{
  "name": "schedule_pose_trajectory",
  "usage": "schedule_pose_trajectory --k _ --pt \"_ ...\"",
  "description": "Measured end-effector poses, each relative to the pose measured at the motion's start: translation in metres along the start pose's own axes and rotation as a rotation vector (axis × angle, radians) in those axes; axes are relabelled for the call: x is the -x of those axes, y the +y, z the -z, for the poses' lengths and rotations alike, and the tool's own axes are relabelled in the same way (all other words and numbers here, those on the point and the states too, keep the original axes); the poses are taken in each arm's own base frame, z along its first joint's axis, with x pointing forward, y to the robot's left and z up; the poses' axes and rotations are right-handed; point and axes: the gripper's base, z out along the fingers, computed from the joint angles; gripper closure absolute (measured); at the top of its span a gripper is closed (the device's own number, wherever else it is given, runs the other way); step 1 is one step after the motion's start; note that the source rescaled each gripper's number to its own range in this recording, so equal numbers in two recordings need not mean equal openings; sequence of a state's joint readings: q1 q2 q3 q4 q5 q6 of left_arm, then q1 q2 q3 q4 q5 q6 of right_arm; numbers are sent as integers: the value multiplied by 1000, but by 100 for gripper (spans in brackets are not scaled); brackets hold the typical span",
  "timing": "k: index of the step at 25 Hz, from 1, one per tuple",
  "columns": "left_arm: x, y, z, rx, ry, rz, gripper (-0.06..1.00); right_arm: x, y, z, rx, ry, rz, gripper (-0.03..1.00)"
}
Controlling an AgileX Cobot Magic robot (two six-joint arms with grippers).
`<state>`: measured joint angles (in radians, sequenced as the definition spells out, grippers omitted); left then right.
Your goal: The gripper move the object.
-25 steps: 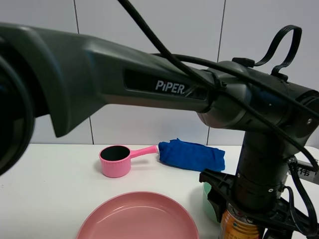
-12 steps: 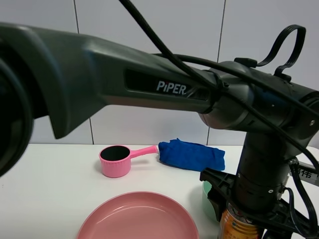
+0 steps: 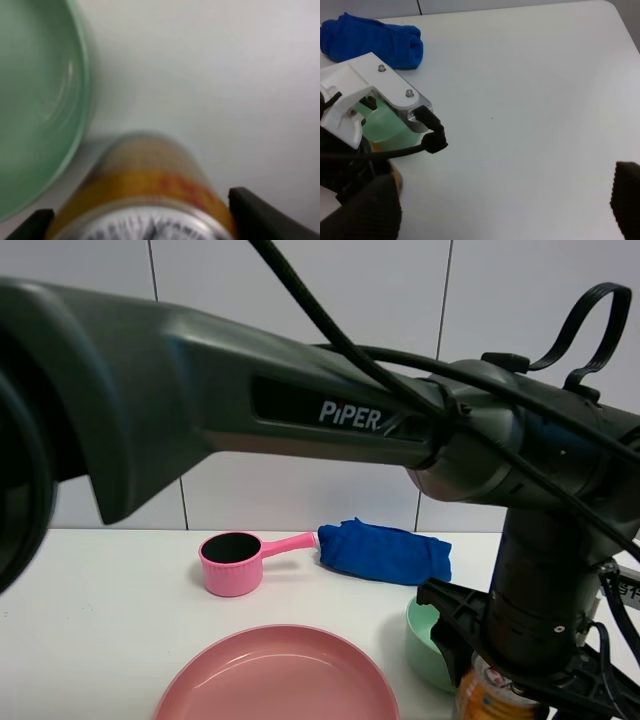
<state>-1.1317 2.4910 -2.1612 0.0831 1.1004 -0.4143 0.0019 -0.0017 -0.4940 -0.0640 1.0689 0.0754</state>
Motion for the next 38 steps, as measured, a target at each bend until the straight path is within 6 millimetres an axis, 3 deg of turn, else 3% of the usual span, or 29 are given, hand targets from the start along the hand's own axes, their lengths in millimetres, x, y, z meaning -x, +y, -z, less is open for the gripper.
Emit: schedule_pose_trajectory --k 11,16,20,24,29,33,36,38 --pt "-1 -3 1 8 -4 -20 82 0 0 0 0 0 0 -3" --pt "-2 -4 28 27 -8 -43 81 0 0 0 0 0 0 -3" --pt "1 -1 73 26 -59 -76 80 0 0 0 0 0 0 -3" --pt "7 16 132 62 -183 -113 80 0 0 0 0 0 0 -3" --pt "8 57 217 128 -370 -74 80 0 0 0 0 0 0 -3" --pt "-4 88 281 140 -499 -12 81 0 0 0 0 0 0 -3" --pt "-15 116 319 157 -576 34 81 0 0 0 0 0 0 -3" --pt "-23 137 335 180 -598 66 81 0 0 0 0 0 0 -3"
